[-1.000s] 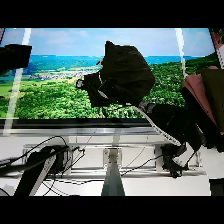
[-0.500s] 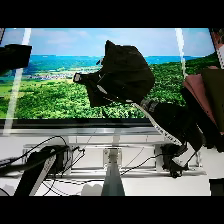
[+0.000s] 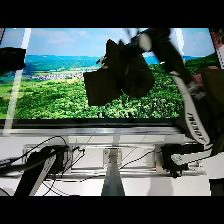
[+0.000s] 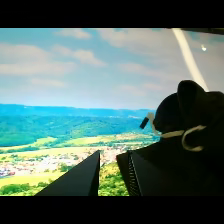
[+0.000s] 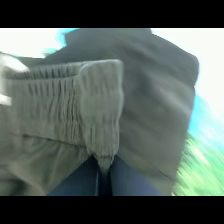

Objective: Fold the clothes and pants, and hang the long-sleeved shirts on hangers.

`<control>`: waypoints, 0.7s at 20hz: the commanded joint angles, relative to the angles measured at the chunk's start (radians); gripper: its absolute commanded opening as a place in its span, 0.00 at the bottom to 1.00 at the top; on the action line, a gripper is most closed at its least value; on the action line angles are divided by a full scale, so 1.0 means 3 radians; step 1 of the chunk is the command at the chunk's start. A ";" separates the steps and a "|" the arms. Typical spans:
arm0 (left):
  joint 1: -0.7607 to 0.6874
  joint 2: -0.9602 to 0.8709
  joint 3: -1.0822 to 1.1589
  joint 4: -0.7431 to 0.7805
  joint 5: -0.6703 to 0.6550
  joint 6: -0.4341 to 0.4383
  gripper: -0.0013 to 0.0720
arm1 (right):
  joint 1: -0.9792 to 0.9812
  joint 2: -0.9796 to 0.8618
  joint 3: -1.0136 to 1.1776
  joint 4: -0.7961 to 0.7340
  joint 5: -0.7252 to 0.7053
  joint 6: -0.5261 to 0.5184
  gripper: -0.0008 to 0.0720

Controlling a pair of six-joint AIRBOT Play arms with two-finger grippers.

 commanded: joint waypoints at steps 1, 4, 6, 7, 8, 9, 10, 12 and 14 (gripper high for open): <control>0.0004 0.0001 -0.0084 0.0266 -0.0065 -0.0003 0.29 | -0.0876 0.0388 -0.0028 0.0011 0.0529 0.0295 0.05; 0.0001 -0.0032 -0.0354 0.0254 -0.0305 -0.0085 0.62 | -0.1584 0.0795 -0.0395 0.0294 0.0579 0.0262 0.05; 0.0000 -0.0084 -0.0647 0.0150 -0.0470 -0.0239 0.62 | -0.1961 0.1125 -0.0858 0.0481 0.0521 0.0113 0.05; -0.0001 -0.0118 -0.0837 -0.0003 -0.0524 -0.0238 0.62 | -0.2121 0.1298 -0.1132 0.0589 0.0423 0.0116 0.05; -0.0001 -0.0153 -0.1034 -0.0231 -0.0538 -0.0237 0.62 | -0.2263 0.1481 -0.1437 0.0746 0.0298 0.0114 0.05; -0.0001 -0.0200 -0.1253 -0.0505 -0.0534 -0.0231 0.62 | -0.2358 0.1637 -0.1696 0.0880 0.0184 0.0111 0.05; -0.0003 -0.0262 -0.1451 -0.0760 -0.0532 -0.0148 0.61 | -0.2411 0.1774 -0.1930 0.0952 0.0076 0.0109 0.05; -0.0001 -0.0449 -0.1798 -0.1181 -0.0478 0.0149 0.62 | -0.2417 0.1940 -0.2216 0.0971 -0.0034 0.0109 0.05; -0.0003 -0.0715 -0.1990 -0.1436 -0.0404 0.0394 0.62 | -0.2415 0.1972 -0.2289 0.1025 -0.0034 0.0109 0.05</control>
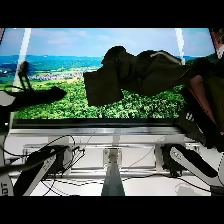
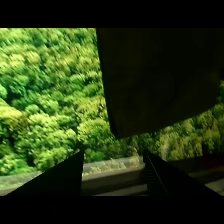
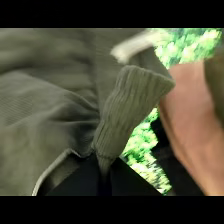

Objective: Fold the clothes and pants, and hang the long-sleeved shirts on hangers.

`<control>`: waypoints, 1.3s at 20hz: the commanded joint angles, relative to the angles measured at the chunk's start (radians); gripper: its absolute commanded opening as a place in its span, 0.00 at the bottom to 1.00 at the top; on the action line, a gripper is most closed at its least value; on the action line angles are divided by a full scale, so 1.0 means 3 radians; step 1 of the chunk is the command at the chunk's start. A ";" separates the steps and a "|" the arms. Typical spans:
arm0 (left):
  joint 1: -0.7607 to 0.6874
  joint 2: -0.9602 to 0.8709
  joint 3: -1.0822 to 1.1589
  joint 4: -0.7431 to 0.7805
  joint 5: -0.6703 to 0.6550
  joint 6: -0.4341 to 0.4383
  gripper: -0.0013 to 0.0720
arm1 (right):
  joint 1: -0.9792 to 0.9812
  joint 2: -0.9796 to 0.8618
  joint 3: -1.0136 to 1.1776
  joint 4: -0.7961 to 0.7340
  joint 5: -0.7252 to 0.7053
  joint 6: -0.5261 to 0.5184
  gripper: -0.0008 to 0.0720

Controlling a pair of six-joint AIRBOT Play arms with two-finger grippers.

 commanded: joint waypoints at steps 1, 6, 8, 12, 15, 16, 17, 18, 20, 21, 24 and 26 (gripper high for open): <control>-0.0003 -0.0434 -0.0392 -0.0668 0.0057 0.0472 0.62 | -0.0097 0.0187 -0.0306 0.0195 -0.0153 -0.0009 0.05; -0.0025 -0.1373 -0.0390 -0.1554 0.0111 0.1447 0.62 | -0.0097 0.0186 -0.0306 0.0361 -0.0223 -0.0009 0.06; -0.0109 -0.1745 -0.0390 -0.1845 0.0142 0.1806 0.62 | -0.0097 0.0186 -0.0306 0.0361 -0.0221 -0.0009 0.05; -0.0275 -0.2216 -0.0334 -0.2122 0.0154 0.2069 0.62 | -0.0097 0.0186 -0.0306 0.0361 -0.0220 -0.0009 0.06; -0.0319 -0.2272 -0.0192 -0.2115 0.0167 0.2197 0.58 | -0.0097 0.0187 -0.0306 0.0360 -0.0221 -0.0009 0.06; -0.0319 -0.2272 -0.0121 -0.2085 0.0168 0.2211 0.58 | -0.0097 0.0187 -0.0306 0.0361 -0.0221 -0.0009 0.06; -0.0331 -0.2272 -0.0052 -0.2033 0.0168 0.2210 0.58 | -0.0097 0.0186 -0.0306 0.0360 -0.0223 -0.0009 0.06; -0.0357 -0.2272 0.0024 -0.1926 0.0169 0.2210 0.58 | -0.0097 0.0186 -0.0306 0.0360 -0.0223 -0.0009 0.06; -0.0435 -0.2272 0.0170 -0.1570 0.0170 0.2196 0.58 | -0.0097 0.0186 -0.0306 0.0360 -0.0221 -0.0009 0.06; -0.0477 -0.2272 0.0229 -0.1401 0.0173 0.2132 0.58 | -0.0097 0.0187 -0.0306 0.0360 -0.0221 -0.0009 0.06; -0.0613 -0.2272 0.0314 -0.1097 0.0195 0.1974 0.58 | -0.0097 0.0187 -0.0306 0.0360 -0.0221 -0.0009 0.06; -0.0718 -0.2280 0.0314 -0.1025 0.0229 0.1929 0.58 | -0.0097 0.0186 -0.0306 0.0360 -0.0221 -0.0009 0.06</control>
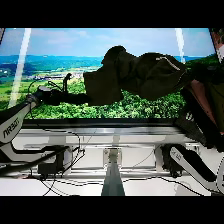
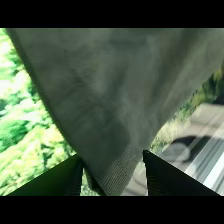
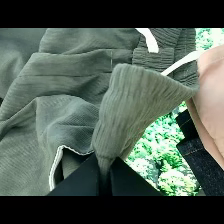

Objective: Fold the clothes and pants, and hang the long-sleeved shirts on hangers.

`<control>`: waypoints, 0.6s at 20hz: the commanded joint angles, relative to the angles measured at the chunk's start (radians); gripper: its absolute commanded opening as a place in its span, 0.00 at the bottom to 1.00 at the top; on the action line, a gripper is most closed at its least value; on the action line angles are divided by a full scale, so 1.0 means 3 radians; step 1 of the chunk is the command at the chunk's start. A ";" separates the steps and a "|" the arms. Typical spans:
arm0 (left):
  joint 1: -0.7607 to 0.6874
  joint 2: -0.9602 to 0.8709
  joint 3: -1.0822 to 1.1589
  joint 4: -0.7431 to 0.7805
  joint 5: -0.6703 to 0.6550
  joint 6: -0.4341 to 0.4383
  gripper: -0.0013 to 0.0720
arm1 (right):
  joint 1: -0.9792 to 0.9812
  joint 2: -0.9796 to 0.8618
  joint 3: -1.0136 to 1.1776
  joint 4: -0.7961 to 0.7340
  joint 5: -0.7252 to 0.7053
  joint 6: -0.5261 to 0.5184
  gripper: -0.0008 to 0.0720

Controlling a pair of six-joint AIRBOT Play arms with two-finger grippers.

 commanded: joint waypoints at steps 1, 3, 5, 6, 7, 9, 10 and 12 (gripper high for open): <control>-0.0169 -0.0017 0.0055 0.0284 0.0061 -0.0125 0.58 | -0.0003 0.0003 -0.0001 0.0001 0.0001 0.0001 0.05; -0.0248 -0.0017 0.0055 0.0282 0.0062 -0.0122 0.47 | -0.0003 0.0001 -0.0001 0.0003 0.0001 0.0001 0.06; -0.0254 -0.0015 0.0055 0.0254 0.0076 -0.0122 0.12 | -0.0003 0.0001 -0.0001 0.0003 0.0001 0.0001 0.06; -0.0233 -0.0015 0.0066 0.0229 0.0107 -0.0123 0.05 | -0.0003 0.0001 -0.0001 0.0003 -0.0001 0.0001 0.06; -0.0211 -0.0015 0.0106 0.0207 0.0122 -0.0123 0.05 | -0.0003 0.0001 0.0000 0.0004 -0.0010 0.0001 0.06; -0.0135 -0.0006 0.0334 0.0174 0.0122 -0.0125 0.05 | -0.0003 0.0001 0.0013 0.0090 -0.0114 0.0003 0.06; -0.0072 0.0018 0.0514 0.0198 0.0122 -0.0137 0.05 | -0.0003 0.0001 0.0023 0.0225 -0.0229 0.0001 0.06; 0.0113 0.0145 0.1003 0.0418 0.0123 -0.0304 0.05 | -0.0003 -0.0001 0.0100 0.0484 -0.0470 0.0001 0.06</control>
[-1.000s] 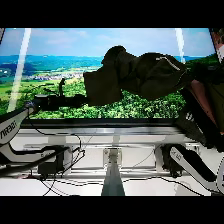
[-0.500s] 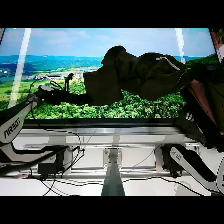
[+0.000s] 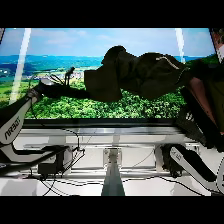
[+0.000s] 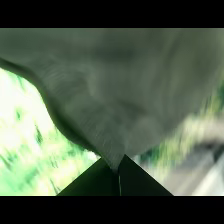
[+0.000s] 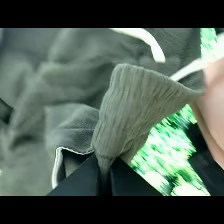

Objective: Fold the clothes and pants, and hang the long-sleeved shirts on hangers.

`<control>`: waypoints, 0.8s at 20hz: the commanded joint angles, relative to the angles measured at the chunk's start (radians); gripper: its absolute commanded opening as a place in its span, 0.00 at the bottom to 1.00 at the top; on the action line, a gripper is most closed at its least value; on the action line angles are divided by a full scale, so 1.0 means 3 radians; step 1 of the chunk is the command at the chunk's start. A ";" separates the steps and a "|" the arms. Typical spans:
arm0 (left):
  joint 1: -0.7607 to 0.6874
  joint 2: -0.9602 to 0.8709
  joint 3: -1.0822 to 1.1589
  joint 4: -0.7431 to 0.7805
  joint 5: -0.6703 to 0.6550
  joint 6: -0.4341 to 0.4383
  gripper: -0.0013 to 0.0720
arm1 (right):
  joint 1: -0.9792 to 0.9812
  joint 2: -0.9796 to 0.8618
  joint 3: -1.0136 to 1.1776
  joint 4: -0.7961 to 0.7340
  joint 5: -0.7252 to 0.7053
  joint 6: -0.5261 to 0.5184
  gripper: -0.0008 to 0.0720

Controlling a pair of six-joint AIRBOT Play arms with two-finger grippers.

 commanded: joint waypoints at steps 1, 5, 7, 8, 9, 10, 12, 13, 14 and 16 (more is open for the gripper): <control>0.0282 0.0189 0.0749 0.0392 0.0015 -0.0239 0.05 | -0.0003 0.0000 0.0136 0.0338 -0.0388 0.0001 0.06; 0.0919 0.0646 0.1829 0.1167 0.0024 -0.0696 0.05 | -0.0004 0.0000 0.0495 0.0234 -0.0487 0.0001 0.06; 0.1303 0.0880 0.2040 0.1162 0.0029 -0.0710 0.05 | -0.0004 0.0000 0.0608 0.0225 -0.0434 0.0000 0.06; 0.1481 0.0982 0.2038 0.1172 0.0027 -0.0710 0.05 | -0.0004 0.0004 0.0621 0.0221 -0.0403 0.0000 0.06; 0.1663 0.1045 0.2036 0.1250 -0.0017 -0.0716 0.05 | -0.0003 0.0014 0.0621 0.0193 -0.0343 -0.0020 0.06; 0.1816 0.1077 0.2035 0.1389 -0.0064 -0.0801 0.05 | -0.0003 0.0027 0.0619 0.0144 -0.0248 -0.0153 0.05; 0.2078 0.1085 0.2028 0.1804 -0.0100 -0.1218 0.05 | -0.0003 0.0058 0.0613 -0.0206 0.0161 -0.0478 0.05; 0.2171 0.1078 0.2026 0.2050 -0.0175 -0.1376 0.05 | -0.0004 0.0093 0.0552 -0.0364 0.0298 -0.0484 0.05; 0.2220 0.1077 0.2004 0.2269 -0.0270 -0.1395 0.05 | -0.0003 0.0154 0.0422 -0.0366 0.0340 -0.0484 0.05; 0.2239 0.1082 0.1850 0.2675 -0.0392 -0.1397 0.05 | -0.0003 0.0359 -0.0020 -0.0066 0.0427 -0.0486 0.05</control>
